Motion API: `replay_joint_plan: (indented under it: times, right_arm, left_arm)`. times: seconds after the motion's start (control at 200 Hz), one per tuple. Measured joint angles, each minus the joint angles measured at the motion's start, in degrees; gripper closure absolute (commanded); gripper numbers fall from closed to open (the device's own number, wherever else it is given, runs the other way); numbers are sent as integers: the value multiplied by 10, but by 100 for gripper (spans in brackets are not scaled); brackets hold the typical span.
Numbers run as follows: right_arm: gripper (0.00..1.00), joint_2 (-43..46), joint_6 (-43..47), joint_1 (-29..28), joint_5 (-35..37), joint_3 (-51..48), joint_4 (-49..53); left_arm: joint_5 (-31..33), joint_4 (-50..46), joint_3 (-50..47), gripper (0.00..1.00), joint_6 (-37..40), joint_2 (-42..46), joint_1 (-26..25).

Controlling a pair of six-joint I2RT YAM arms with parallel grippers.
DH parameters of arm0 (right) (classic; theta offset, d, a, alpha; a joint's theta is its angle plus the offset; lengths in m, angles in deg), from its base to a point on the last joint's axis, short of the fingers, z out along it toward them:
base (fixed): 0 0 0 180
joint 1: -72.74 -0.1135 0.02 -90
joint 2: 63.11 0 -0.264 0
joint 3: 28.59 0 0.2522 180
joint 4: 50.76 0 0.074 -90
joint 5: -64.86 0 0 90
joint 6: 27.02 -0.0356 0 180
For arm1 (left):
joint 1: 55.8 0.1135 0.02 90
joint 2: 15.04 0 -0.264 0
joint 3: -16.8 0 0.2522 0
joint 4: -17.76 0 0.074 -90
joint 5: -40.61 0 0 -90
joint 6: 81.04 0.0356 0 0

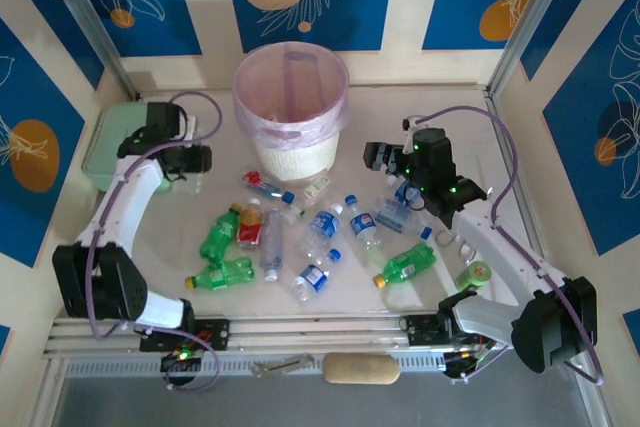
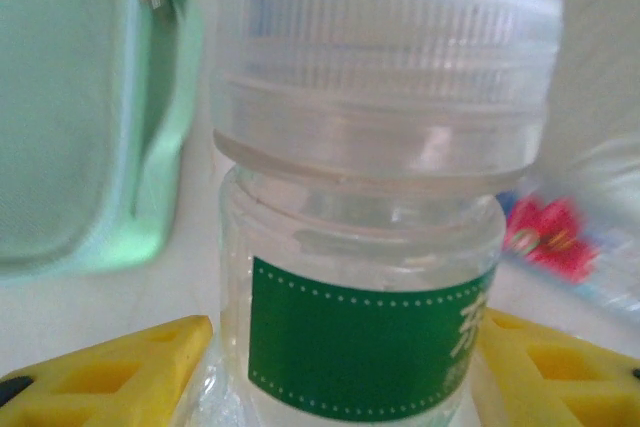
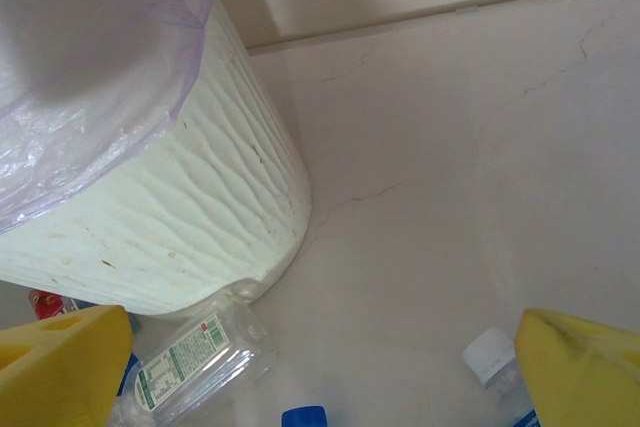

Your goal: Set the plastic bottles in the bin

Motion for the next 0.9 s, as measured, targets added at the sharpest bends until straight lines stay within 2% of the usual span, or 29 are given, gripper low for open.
replay_joint_plan:
  times: [0.265,0.545,0.755,0.9]
  right_arm:
    - [1,-2,-11,0,0,-7,-9]
    - [1,-10,-33,0,0,-7,-14]
    - [1,-9,-43,0,0,-7,-17]
    - [1,1,-50,0,0,-12,-17]
  left_arm:
    - [-116,82,64,53,-86,88,0]
    - [-235,276,64,55,-229,99,-17]
    - [-267,383,118,55,-276,26,-78]
    - [-273,395,183,55,-269,-56,-125]
